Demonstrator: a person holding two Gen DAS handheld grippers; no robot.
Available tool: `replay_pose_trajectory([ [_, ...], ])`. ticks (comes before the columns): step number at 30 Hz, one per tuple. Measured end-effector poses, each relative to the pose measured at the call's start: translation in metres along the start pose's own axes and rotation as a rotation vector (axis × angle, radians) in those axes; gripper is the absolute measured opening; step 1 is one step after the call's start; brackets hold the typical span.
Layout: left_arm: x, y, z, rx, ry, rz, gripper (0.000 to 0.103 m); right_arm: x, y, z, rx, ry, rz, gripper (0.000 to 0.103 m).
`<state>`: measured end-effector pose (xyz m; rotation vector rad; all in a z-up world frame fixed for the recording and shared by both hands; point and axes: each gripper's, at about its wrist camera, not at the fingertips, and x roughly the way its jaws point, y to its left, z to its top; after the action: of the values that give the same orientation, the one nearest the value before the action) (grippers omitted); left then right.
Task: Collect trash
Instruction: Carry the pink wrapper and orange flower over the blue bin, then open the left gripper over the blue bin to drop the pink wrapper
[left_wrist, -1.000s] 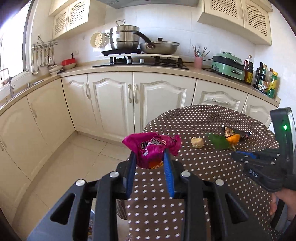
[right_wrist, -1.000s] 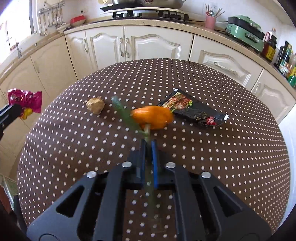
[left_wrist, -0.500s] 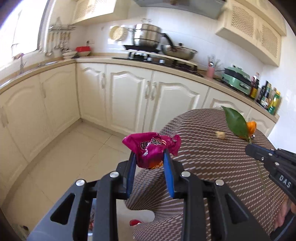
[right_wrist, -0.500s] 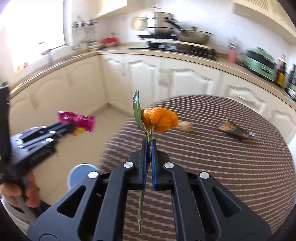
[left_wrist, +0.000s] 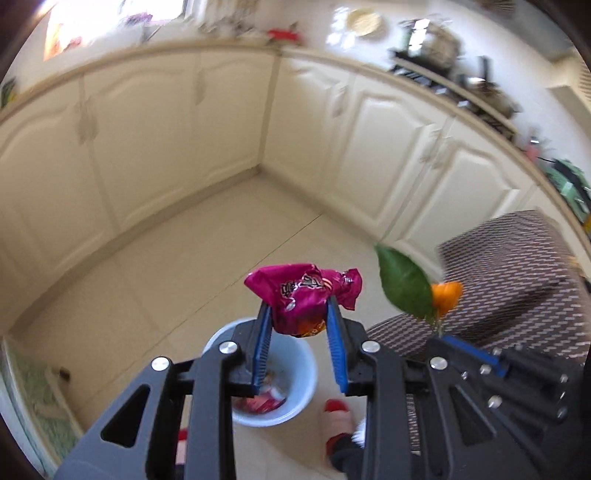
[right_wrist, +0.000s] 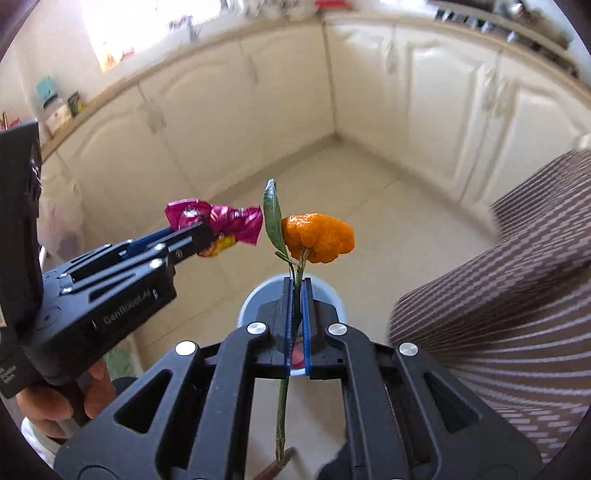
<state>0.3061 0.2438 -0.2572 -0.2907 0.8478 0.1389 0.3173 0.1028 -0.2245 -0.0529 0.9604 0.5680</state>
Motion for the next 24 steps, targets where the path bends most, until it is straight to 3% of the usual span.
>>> replay_pose_trajectory([
  [6,0.068,0.046,-0.024,-0.071,0.133,0.050,0.028,0.087,0.010,-0.012,0.039,0.145,0.037,0.004],
  [10,0.103,0.062,-0.035,-0.099,0.192,0.038,0.028,0.128,0.009,-0.015,0.056,0.206,0.037,0.004],
  [15,0.135,0.073,-0.036,-0.136,0.238,-0.018,0.030,0.156,0.007,-0.024,0.084,0.252,0.032,0.005],
  [17,0.142,0.076,-0.036,-0.162,0.255,-0.033,0.038,0.165,0.005,-0.025,0.099,0.264,0.033,0.005],
  [24,0.151,0.070,-0.043,-0.156,0.305,-0.034,0.044,0.179,0.005,-0.030,0.121,0.287,0.029,0.005],
])
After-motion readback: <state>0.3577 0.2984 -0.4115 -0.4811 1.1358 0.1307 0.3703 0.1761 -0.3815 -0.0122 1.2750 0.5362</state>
